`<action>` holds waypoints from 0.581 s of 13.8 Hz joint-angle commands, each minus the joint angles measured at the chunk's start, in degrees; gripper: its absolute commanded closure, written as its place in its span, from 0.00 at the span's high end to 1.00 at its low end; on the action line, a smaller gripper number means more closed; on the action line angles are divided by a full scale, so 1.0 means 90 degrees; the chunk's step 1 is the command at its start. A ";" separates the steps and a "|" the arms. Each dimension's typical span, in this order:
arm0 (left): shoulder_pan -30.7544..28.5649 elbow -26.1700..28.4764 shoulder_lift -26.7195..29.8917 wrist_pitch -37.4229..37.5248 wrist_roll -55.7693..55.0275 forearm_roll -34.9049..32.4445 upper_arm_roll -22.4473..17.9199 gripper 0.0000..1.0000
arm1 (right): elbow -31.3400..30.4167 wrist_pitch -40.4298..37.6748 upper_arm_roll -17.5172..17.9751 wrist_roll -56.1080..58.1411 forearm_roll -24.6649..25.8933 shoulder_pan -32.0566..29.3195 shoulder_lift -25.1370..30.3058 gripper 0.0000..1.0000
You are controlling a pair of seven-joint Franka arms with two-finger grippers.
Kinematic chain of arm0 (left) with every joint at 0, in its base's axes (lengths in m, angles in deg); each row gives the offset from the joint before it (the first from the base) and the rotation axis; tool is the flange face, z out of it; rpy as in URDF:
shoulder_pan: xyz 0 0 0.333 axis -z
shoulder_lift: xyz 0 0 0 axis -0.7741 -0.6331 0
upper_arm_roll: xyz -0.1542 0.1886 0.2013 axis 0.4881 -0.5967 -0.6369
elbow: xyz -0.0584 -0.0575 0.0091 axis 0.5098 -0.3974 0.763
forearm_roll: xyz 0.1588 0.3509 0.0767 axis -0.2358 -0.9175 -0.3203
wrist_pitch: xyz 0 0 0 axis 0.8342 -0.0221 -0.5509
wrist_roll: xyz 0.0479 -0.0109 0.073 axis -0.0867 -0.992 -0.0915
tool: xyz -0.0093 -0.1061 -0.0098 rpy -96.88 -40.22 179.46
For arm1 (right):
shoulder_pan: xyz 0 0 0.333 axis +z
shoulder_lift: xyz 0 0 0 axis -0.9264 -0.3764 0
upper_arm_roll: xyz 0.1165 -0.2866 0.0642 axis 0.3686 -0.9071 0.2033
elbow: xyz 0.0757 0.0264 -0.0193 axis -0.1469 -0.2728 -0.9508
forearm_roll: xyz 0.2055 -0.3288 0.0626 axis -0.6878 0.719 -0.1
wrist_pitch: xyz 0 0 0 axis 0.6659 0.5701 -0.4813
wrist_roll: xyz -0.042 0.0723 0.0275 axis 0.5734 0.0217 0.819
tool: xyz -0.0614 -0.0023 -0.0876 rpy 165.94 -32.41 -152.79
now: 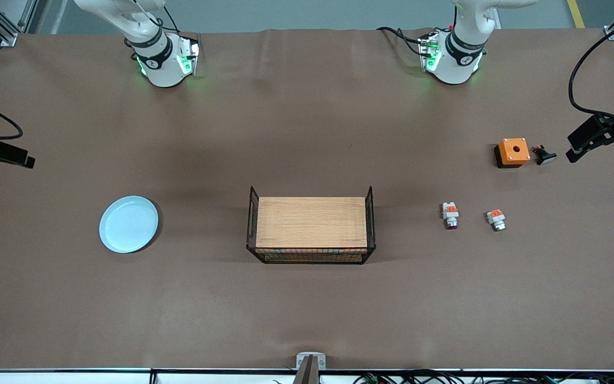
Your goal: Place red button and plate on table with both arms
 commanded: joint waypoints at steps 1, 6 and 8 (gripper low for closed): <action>-0.0004 -0.0147 -0.0045 0.0124 0.0120 0.0066 0.0007 1.00 | -0.0120 -0.0231 0.0049 0.0024 -0.0035 -0.0258 0.0417 1.00; -0.0004 -0.0147 -0.0045 0.0124 0.0130 0.0076 0.0007 1.00 | -0.1103 0.0020 0.0098 0.0054 -0.0104 -0.0231 0.1264 1.00; -0.0004 -0.0147 -0.0045 0.0124 0.0130 0.0076 0.0007 1.00 | -0.2108 0.0751 0.0108 0.0064 -0.0094 -0.0142 0.1967 1.00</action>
